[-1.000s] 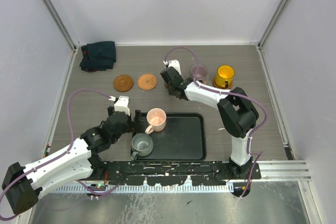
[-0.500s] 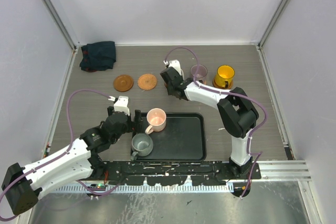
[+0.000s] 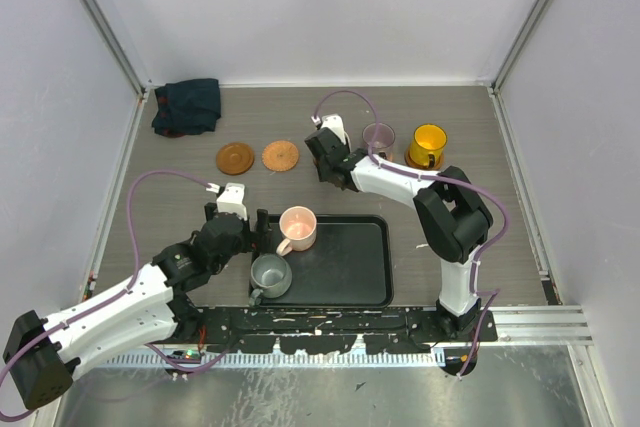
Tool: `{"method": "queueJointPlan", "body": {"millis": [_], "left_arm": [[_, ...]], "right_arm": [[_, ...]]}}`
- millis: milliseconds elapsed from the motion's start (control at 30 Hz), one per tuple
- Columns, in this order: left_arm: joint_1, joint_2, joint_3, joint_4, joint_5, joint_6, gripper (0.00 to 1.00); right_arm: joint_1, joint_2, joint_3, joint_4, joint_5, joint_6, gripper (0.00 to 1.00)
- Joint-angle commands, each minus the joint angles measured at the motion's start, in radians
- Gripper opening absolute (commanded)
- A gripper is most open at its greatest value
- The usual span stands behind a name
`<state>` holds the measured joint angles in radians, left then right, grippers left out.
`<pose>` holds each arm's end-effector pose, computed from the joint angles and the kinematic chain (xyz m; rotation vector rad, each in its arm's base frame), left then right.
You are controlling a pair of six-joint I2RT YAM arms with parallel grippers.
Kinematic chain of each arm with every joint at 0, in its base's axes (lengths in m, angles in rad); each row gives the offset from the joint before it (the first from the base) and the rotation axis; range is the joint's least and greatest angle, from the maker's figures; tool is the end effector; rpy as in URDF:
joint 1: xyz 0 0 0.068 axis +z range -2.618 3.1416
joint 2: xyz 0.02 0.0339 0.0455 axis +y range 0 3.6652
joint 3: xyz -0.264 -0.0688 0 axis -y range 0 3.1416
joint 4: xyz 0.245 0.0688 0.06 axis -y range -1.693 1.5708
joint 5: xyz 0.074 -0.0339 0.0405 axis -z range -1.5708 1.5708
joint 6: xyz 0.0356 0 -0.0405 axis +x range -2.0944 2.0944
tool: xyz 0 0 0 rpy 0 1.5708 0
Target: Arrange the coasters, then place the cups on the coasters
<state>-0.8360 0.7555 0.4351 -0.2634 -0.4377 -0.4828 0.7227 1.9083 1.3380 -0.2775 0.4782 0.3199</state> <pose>0.1238 -0.1145 0.2157 0.1213 2.1064 -0.3221 0.3228 0.2628 0.2017 -0.2513 2.2861 -0.0529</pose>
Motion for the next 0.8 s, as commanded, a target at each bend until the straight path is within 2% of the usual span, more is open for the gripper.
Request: {"method": "queueJointPlan", "body": {"millis": [0,167,500,767], "left_arm": [[-0.003,-0.008,0.006,0.034,-0.004,-0.007,0.98],[-0.004,-0.013,0.008,0.037,0.008,0.008,0.98],[-0.003,-0.047,0.024,0.030,0.156,0.120,0.98],[-0.003,0.010,0.076,-0.007,0.276,0.170,0.98]], "right_arm": [[0.006,-0.022,0.007,0.006,0.017,0.007,0.50],[0.007,-0.080,-0.025,0.017,0.001,-0.002,0.63],[0.007,-0.311,-0.094,0.068,-0.028,-0.038,0.65],[0.005,-0.535,-0.197,0.117,0.119,-0.057,0.68]]}}
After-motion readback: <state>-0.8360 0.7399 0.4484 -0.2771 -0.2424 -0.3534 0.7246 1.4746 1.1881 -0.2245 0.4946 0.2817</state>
